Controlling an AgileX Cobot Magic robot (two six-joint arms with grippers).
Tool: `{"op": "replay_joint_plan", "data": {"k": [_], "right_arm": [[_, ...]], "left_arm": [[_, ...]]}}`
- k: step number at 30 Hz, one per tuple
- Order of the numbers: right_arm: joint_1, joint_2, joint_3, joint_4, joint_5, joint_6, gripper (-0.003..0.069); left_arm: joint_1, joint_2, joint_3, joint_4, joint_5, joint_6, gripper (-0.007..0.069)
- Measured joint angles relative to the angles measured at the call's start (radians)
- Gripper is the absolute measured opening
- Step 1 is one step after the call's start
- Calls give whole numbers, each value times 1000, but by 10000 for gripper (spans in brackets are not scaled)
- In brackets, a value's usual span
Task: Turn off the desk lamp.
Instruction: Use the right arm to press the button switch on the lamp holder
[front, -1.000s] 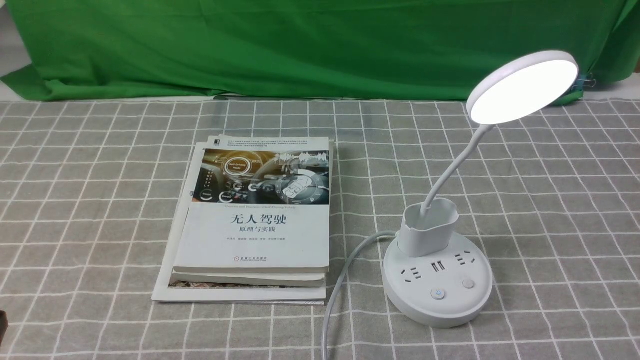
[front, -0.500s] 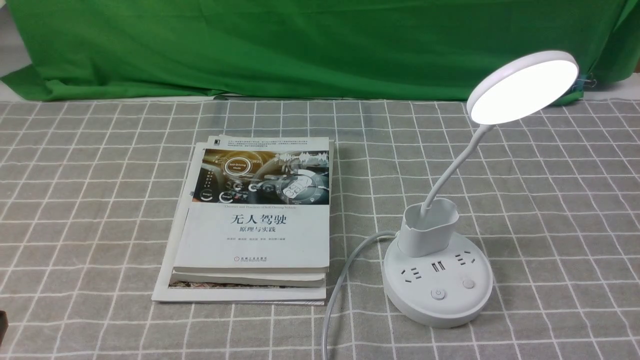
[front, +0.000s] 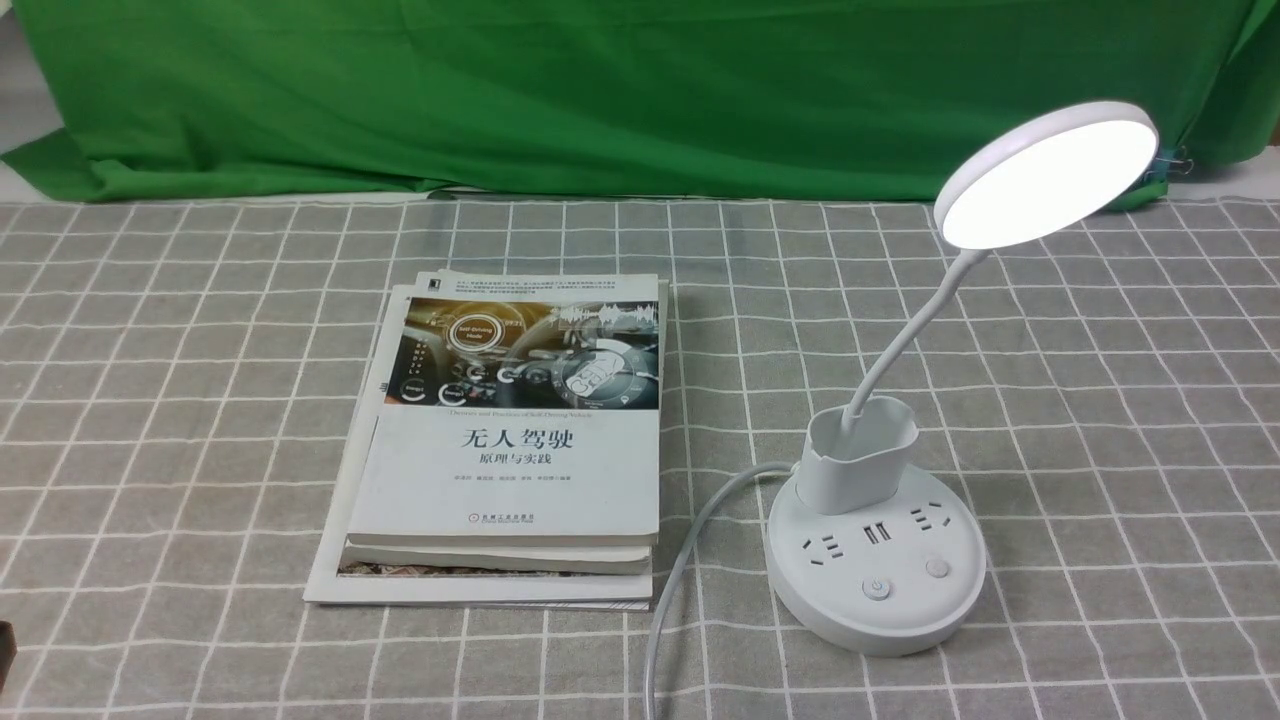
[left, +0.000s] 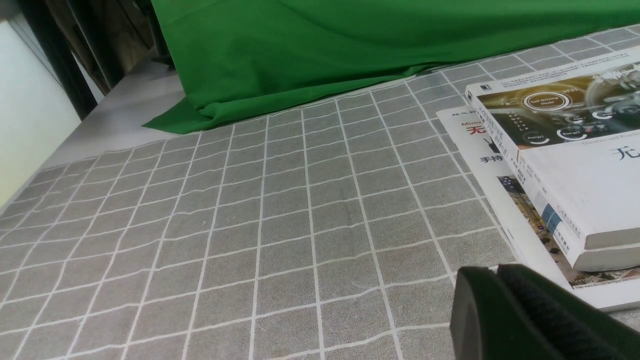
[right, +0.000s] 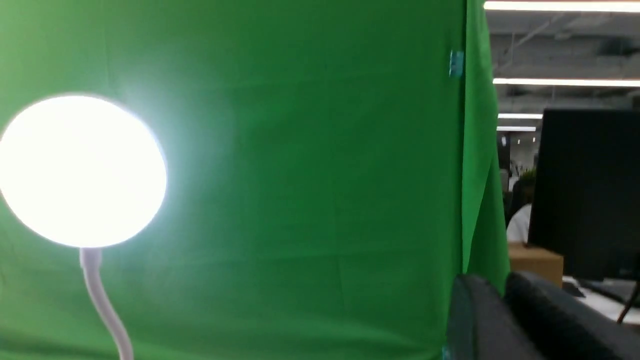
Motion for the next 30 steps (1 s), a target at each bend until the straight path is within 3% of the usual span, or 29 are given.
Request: {"op": "replay_joint_plan", "data": {"k": [13, 21, 27, 30], "right_arm": [[0, 311, -145, 3, 4, 158, 129], [0, 606, -265, 3, 145, 249, 129], [0, 785, -279, 3, 174, 162, 129], [0, 828, -279, 3, 156, 205, 129]], "left_arm": [[0, 0, 0, 0, 0, 0, 19], [0, 0, 0, 0, 0, 0, 19], [0, 0, 0, 0, 0, 0, 19], [0, 0, 0, 0, 0, 0, 19]]}}
